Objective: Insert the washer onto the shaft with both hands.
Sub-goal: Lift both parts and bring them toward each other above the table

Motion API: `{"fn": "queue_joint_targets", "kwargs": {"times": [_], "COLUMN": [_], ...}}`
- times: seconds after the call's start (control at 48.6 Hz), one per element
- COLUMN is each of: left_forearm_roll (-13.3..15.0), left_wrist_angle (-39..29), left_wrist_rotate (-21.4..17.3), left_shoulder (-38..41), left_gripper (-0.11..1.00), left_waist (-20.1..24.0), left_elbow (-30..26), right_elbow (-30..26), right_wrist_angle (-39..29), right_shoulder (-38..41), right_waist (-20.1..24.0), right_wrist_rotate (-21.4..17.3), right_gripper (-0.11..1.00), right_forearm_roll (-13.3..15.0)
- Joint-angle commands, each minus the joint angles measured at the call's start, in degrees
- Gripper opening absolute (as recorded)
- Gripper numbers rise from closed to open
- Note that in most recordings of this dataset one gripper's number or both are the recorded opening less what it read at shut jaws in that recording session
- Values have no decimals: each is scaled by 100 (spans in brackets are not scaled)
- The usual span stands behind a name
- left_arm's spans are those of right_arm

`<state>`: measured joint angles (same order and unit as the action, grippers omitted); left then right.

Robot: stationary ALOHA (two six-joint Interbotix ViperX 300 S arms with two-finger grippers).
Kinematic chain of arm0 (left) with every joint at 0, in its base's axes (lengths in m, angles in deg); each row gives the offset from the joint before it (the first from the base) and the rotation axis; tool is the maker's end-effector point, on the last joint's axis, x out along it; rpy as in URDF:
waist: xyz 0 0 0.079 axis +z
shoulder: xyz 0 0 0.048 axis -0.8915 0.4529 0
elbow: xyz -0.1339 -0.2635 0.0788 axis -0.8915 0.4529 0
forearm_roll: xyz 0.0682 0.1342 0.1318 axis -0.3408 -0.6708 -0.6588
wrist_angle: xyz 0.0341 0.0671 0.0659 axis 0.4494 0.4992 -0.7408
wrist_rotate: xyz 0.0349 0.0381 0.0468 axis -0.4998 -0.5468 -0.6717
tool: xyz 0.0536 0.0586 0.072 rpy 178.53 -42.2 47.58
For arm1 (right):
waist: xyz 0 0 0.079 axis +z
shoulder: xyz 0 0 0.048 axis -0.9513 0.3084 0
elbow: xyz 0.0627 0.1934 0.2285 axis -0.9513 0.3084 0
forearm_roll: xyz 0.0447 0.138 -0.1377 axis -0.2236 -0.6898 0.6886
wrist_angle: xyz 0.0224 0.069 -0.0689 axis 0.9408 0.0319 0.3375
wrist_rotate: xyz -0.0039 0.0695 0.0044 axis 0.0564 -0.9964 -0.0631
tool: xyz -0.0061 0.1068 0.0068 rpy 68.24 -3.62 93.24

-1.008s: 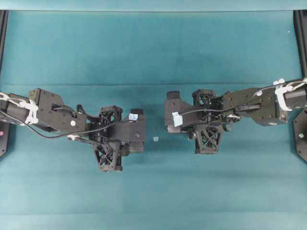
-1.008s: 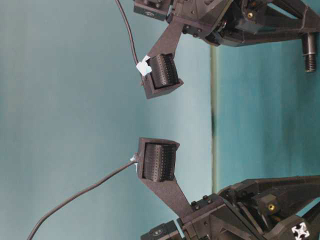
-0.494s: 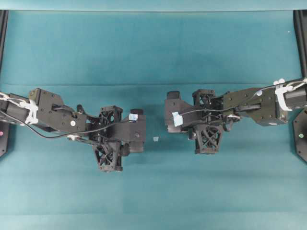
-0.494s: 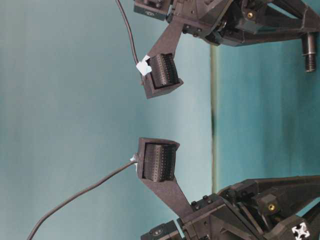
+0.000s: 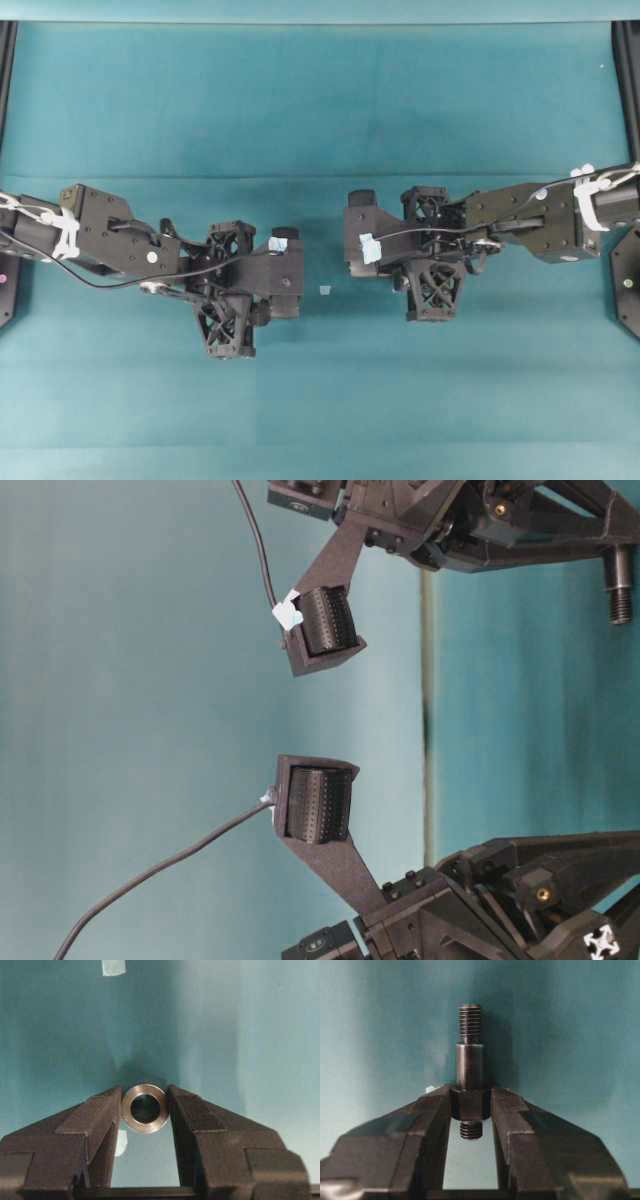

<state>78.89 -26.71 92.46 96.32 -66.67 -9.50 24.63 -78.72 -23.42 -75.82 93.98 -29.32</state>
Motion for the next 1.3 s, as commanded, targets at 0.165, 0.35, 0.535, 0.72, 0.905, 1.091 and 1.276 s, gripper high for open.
{"fn": "queue_joint_targets", "kwargs": {"times": [0.165, 0.35, 0.535, 0.72, 0.905, 1.091, 1.276], "left_forearm_roll": [9, 18, 18, 9, 9, 9, 9], "left_wrist_angle": [35, 53, 352, 773, 1547, 2487, 3067], "left_wrist_rotate": [0, 0, -18, -35, -44, -9, 0], "left_shoulder": [-18, -123, -369, -633, -879, -1055, -1134], "left_gripper": [38, 38, 38, 38, 38, 38, 38], "left_waist": [-79, -70, -62, -44, -9, 53, 149], "left_elbow": [-35, -35, 70, 255, 554, 879, 1063], "right_elbow": [18, 26, 62, 316, 747, 1239, 1617], "right_wrist_angle": [0, 18, 35, 492, 1090, 1986, 2760], "right_shoulder": [-9, -202, -422, -712, -1020, -1283, -1485], "right_waist": [-18, -18, -18, -18, 79, 185, 255], "right_wrist_rotate": [79, 97, 97, 62, 26, -246, -580], "right_gripper": [0, 0, 0, 0, 0, 0, 0], "right_forearm_roll": [18, 62, 70, 44, 26, -70, -70]}}
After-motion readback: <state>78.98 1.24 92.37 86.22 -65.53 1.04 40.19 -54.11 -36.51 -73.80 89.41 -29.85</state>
